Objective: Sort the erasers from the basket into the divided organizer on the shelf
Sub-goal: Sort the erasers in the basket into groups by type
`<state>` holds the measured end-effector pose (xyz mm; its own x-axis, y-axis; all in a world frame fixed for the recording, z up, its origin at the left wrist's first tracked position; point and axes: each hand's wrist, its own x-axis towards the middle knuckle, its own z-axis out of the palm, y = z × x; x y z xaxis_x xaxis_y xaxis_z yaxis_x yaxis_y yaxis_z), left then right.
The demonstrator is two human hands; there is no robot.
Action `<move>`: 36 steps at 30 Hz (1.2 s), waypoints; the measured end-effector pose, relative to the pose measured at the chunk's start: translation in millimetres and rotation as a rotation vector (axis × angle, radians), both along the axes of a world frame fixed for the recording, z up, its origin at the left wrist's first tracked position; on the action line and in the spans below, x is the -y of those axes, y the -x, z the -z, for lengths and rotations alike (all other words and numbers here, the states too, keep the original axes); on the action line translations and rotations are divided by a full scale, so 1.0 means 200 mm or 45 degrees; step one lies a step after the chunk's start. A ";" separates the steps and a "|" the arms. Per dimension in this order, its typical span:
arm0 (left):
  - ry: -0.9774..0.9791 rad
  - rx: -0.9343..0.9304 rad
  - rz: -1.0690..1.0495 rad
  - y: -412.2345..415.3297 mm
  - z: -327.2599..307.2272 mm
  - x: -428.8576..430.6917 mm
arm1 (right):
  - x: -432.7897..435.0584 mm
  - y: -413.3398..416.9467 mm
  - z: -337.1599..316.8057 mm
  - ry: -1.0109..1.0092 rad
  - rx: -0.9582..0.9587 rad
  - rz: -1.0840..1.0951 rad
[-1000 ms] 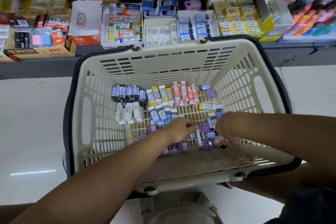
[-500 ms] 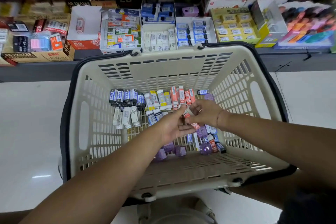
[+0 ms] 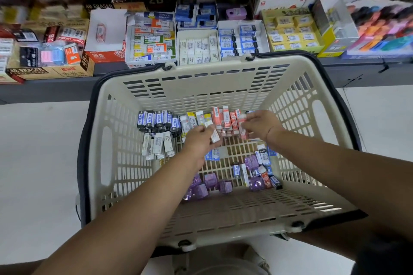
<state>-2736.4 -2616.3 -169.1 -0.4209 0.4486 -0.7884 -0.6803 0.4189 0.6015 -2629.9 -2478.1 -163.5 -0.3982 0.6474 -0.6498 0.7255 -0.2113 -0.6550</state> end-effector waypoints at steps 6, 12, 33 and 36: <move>0.070 -0.050 0.033 0.02 -0.03 0.01 | -0.06 0.04 -0.01 0.092 -0.005 -0.032; 0.151 -0.061 0.194 0.01 0.00 0.09 | -0.06 -0.16 -0.02 0.100 0.813 -1.070; 0.141 -0.117 0.084 0.10 0.00 0.12 | -0.26 0.08 -0.18 -0.416 0.396 -0.673; 0.118 -0.185 0.126 0.09 0.01 0.05 | -0.26 0.13 -0.11 -0.351 0.390 -0.558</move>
